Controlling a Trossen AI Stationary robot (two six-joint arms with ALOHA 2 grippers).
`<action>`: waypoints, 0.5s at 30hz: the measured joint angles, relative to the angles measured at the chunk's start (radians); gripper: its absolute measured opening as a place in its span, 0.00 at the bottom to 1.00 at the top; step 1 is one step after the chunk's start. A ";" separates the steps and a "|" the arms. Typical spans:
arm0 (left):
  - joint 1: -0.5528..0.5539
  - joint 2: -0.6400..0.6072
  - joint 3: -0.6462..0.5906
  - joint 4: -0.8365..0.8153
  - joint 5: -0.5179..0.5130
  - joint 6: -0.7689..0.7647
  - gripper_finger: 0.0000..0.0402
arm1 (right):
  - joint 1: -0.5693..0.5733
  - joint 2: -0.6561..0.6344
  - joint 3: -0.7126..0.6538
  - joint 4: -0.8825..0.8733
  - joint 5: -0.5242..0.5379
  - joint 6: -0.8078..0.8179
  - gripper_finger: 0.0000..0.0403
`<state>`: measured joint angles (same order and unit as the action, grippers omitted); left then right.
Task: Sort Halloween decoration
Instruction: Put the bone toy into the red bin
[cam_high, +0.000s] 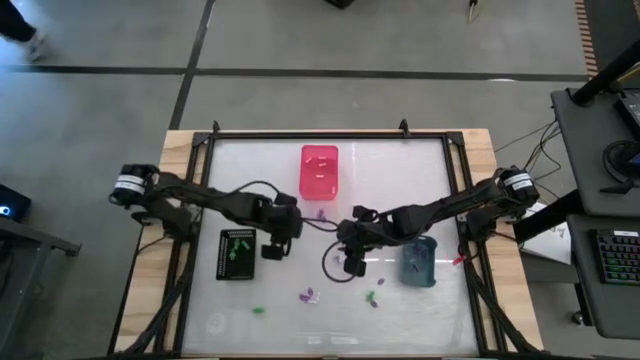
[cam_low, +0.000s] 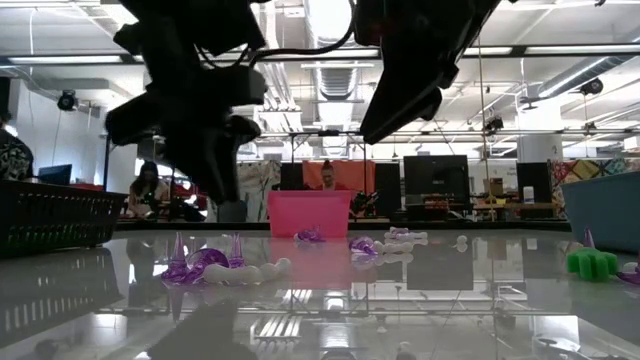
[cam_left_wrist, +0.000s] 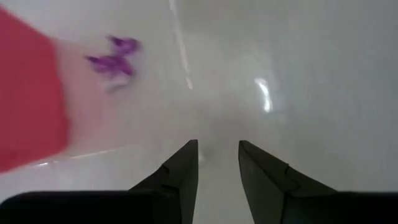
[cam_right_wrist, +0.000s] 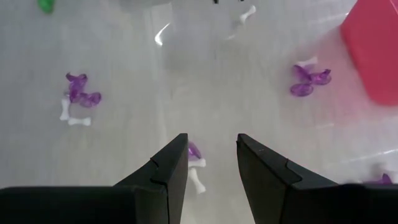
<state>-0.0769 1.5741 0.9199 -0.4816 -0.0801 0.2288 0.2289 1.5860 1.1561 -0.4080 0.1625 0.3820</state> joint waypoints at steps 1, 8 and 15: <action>0.001 0.006 0.000 -0.008 0.003 0.024 0.24 | 0.002 0.000 -0.001 0.000 0.003 0.000 0.32; 0.037 0.055 -0.002 0.012 0.004 0.120 0.24 | 0.007 0.000 -0.002 0.000 0.022 0.005 0.32; 0.081 0.070 -0.007 -0.011 0.019 0.197 0.24 | 0.011 0.000 -0.002 0.010 0.025 0.014 0.32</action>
<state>0.0045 1.6445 0.9127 -0.4924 -0.0615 0.4260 0.2401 1.5860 1.1545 -0.3981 0.1875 0.3962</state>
